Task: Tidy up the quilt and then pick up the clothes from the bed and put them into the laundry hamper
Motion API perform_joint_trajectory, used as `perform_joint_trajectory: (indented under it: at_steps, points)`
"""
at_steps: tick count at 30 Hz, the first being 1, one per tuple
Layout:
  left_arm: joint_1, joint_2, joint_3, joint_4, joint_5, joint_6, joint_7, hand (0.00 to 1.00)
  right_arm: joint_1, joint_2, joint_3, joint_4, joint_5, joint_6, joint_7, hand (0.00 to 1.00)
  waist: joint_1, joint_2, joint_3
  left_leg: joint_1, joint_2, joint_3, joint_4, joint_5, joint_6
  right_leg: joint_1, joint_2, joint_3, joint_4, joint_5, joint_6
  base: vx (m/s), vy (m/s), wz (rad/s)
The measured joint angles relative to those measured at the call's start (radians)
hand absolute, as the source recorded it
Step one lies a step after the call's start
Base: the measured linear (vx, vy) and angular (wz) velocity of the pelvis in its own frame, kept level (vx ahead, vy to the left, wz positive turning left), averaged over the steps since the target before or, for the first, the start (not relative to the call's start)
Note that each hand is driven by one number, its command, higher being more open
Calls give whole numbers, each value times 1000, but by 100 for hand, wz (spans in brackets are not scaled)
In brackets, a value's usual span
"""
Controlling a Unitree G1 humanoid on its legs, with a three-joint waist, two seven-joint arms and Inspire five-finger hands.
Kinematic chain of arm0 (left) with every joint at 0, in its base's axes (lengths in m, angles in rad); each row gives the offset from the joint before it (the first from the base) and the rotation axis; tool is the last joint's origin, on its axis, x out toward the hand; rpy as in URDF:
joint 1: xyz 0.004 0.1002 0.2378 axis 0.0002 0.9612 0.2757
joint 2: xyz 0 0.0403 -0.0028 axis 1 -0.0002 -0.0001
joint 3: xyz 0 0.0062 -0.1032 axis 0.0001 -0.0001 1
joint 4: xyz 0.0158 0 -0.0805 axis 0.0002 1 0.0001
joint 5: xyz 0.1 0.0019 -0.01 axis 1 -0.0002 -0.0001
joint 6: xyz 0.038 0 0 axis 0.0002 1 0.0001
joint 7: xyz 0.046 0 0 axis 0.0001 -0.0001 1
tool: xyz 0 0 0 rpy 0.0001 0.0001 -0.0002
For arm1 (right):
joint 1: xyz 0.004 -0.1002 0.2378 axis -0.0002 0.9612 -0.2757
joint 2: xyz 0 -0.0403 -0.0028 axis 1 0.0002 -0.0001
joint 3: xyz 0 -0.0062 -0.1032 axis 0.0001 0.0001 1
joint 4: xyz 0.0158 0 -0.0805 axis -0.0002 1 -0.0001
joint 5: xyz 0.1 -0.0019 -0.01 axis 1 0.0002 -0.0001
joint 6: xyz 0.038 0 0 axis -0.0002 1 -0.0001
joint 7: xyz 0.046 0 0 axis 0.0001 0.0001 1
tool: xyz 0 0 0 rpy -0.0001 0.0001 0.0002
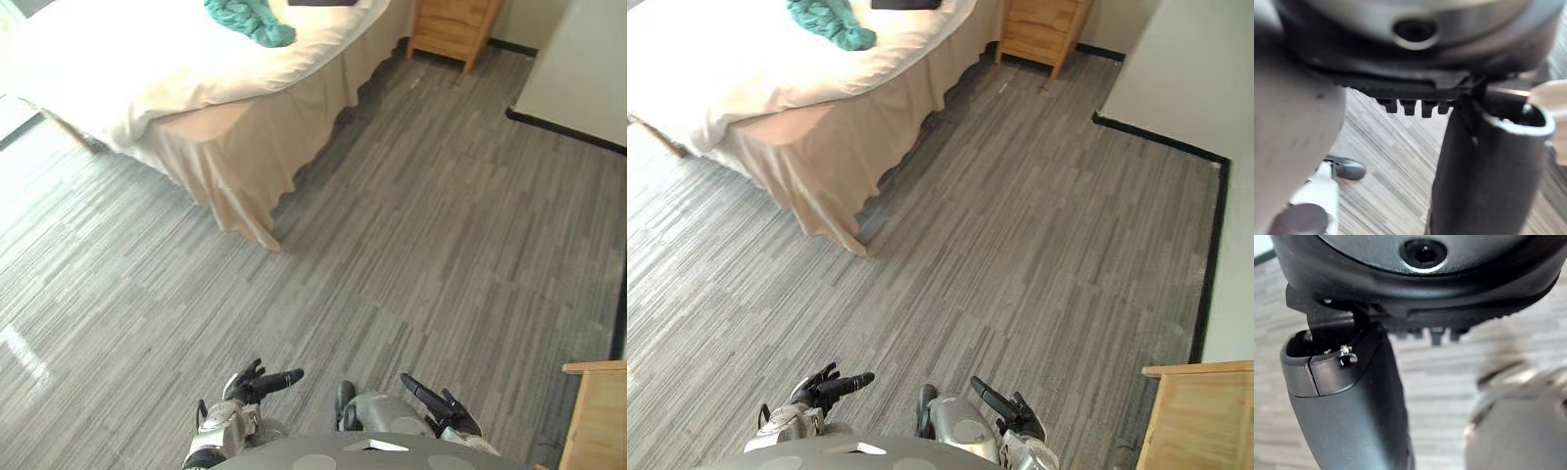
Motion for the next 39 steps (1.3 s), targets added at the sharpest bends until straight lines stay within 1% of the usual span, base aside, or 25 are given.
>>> perform_joint_trajectory:
  at_steps: [2,4,6,9,10,11,12,13,14,15,16,17,19,21,23,26,28,29,30,31,32,34,36,38,39]
  points:
    - [-16,-12,-3,-18,0,-13,-2,100,-17,9,18,-3,0,-5,1,100,17,-16,5,-115,-74,6,-33,-75,44,76,13,56,-24,0,0,271,-90,-54]
    - [-46,-29,-13,-37,0,-38,-6,100,-35,-1,53,-4,0,-15,1,100,57,7,2,-285,-108,23,-105,-69,49,130,37,124,-30,-11,-3,316,-2,-90]
    - [-61,-32,-13,-52,0,-61,-10,100,-41,-2,128,-23,1,-26,6,100,75,21,7,-395,-111,45,-256,26,42,198,47,182,-32,-81,-47,333,53,-100]
    - [-63,-27,-11,-56,-7,-65,-12,100,-33,-9,166,-24,1,-21,19,100,65,25,8,-428,-106,63,-476,140,42,271,59,235,33,-200,-20,443,145,-50]
    - [-55,-21,-10,-67,-22,-64,-14,100,-30,-7,167,-16,0,-17,16,100,66,17,3,-436,-104,88,-502,164,52,312,54,265,38,-242,2,628,223,-67]
    - [-46,-10,-10,-95,-29,-64,-18,100,-31,4,167,-16,0,-7,14,100,76,-17,-12,-450,-105,111,-468,228,84,337,16,301,27,-279,50,851,305,-83]
    - [-38,0,-10,-106,-29,-60,-17,100,-30,14,166,-15,-1,-3,11,100,89,-46,-22,-445,-110,143,-454,244,102,345,-15,316,30,-285,74,947,293,-96]
    - [-47,10,-10,-102,-28,-41,-10,100,-41,20,157,-15,-5,5,6,100,95,-51,-28,-428,-106,180,-441,310,179,316,-34,307,130,-270,101,817,237,-71]
    - [-55,26,-13,-86,-29,-19,-1,100,-53,49,127,-3,-35,7,2,100,83,-85,-31,-404,-120,202,-426,281,228,238,-59,283,320,-238,166,781,223,-59]
    - [-57,37,-19,-79,-31,-16,1,100,-58,62,113,6,-46,10,2,100,85,-95,-31,-385,-126,206,-429,257,226,181,-74,272,445,-197,234,730,282,-35]
    - [-65,51,-41,-56,-31,-8,6,100,-68,72,92,7,-74,16,10,100,75,-105,-30,-332,-150,207,-443,222,224,77,-116,228,667,-135,264,862,369,-7]
    - [-65,53,-75,-29,-31,17,13,100,-69,66,78,8,-86,20,19,100,52,-98,-28,-251,-180,199,-474,193,227,17,-163,192,801,-138,262,702,320,7]
    - [-50,43,-110,-22,-31,43,18,100,-69,52,69,-14,-111,9,25,100,38,-69,-26,-140,-199,169,-531,161,224,-71,-198,155,859,-146,255,628,253,42]
    - [-48,36,-122,-23,-31,58,18,100,-67,46,66,-33,-110,-6,25,100,27,-49,-26,-56,-208,105,-587,151,222,-167,-209,107,805,-151,247,555,157,93]
    - [-49,18,-113,-20,-27,67,19,100,-58,46,38,-36,-96,-10,24,100,27,-31,-20,20,-217,-18,-628,137,204,-222,-203,105,546,-153,233,497,18,150]
    - [-47,2,-75,14,-16,64,23,100,-36,49,36,-32,-44,-13,21,100,5,-28,-25,60,-237,-199,-622,107,184,-236,-173,277,318,-126,240,442,-117,200]
    - [-40,5,-40,37,20,71,32,100,-37,48,58,-16,-27,-19,17,100,5,-35,-31,86,-258,-311,-580,58,157,-228,-171,397,232,-19,226,513,-353,200]
    - [-30,15,-3,32,22,68,39,100,-36,49,81,-6,-35,-19,17,100,17,-56,-45,107,-271,-349,-547,16,121,-210,-174,412,181,136,214,416,-363,154]
    - [-28,20,14,34,22,65,41,100,-37,48,92,3,-38,-18,16,100,26,-71,-53,115,-277,-360,-533,-4,108,-207,-180,403,191,139,214,404,-412,117]
    - [-17,6,40,36,18,63,47,100,-47,22,105,23,-41,-12,21,100,43,-38,-72,119,-247,-371,-506,-34,78,-181,-173,365,199,88,202,276,-282,58]
    - [0,-8,55,36,13,62,45,100,-57,4,112,28,-40,-4,21,100,42,-8,-82,117,-216,-367,-496,-47,61,-163,-158,333,179,85,197,377,-393,69]
    - [4,-29,80,45,2,68,42,100,-72,-14,111,35,-40,3,20,100,29,23,-84,115,-155,-299,-496,-60,35,-122,-149,260,152,71,175,236,-295,88]
    - [4,-34,78,47,-1,66,31,100,-70,-20,113,35,-51,4,19,100,29,31,-88,121,-72,-193,-517,-49,19,-85,-154,178,151,54,148,127,-320,117]
    - [-1,-44,72,32,-1,61,28,100,-69,-20,128,35,-77,8,20,100,24,22,-81,107,20,-36,-559,32,23,-44,-190,50,149,36,137,11,-226,149]
    - [-3,-48,68,32,-2,61,29,100,-70,-20,128,35,-77,8,20,100,18,19,-80,99,25,-8,-565,44,6,-35,-204,21,149,31,143,-45,-93,158]
